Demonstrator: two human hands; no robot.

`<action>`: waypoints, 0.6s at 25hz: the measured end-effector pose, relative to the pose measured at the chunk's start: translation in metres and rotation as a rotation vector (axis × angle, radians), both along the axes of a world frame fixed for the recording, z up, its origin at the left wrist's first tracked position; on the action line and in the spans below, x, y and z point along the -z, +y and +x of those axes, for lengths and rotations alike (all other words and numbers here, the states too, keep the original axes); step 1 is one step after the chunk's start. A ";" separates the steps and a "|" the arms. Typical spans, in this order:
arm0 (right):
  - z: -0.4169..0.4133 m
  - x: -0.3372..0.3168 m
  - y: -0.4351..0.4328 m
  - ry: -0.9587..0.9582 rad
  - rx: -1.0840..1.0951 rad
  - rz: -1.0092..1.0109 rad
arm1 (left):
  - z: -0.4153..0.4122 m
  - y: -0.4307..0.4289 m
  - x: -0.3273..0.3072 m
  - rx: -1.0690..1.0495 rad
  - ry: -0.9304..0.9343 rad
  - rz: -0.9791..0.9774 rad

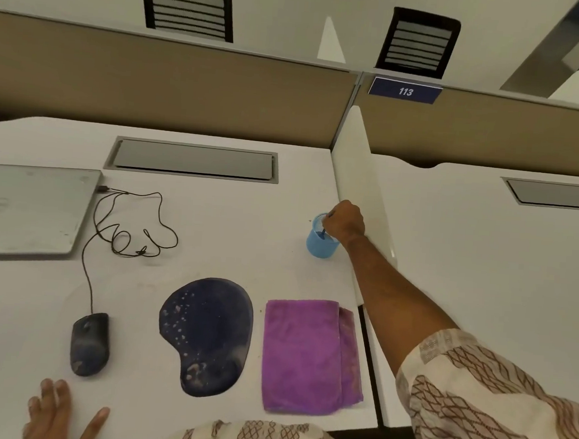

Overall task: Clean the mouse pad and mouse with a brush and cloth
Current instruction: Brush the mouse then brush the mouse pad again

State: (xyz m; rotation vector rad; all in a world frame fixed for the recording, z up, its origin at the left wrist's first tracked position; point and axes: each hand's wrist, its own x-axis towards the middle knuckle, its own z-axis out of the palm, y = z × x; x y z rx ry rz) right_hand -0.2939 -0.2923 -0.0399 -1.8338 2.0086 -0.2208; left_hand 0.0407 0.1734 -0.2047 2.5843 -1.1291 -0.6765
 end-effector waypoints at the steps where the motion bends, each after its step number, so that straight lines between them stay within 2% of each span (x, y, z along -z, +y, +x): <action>1: -0.001 0.001 -0.001 -0.001 0.003 -0.006 | -0.008 0.006 -0.010 0.002 0.018 0.032; 2: -0.002 0.001 -0.002 -0.022 0.012 -0.025 | 0.003 0.011 -0.017 0.001 0.105 0.055; 5: -0.009 0.001 -0.001 -0.118 0.030 -0.121 | 0.001 0.010 -0.019 -0.085 0.091 0.125; 8: -0.014 -0.002 0.010 -0.193 0.005 -0.290 | 0.002 0.017 -0.022 -0.085 0.134 0.057; 10: -0.018 0.001 0.030 -0.252 -0.060 -0.371 | 0.001 0.019 -0.031 -0.158 0.145 0.017; 12: -0.025 0.012 0.058 -0.262 -0.154 -0.340 | -0.003 0.020 -0.047 -0.258 0.047 -0.030; 15: -0.040 0.040 0.099 -0.192 -0.251 -0.093 | -0.024 0.009 -0.077 -0.281 -0.124 -0.118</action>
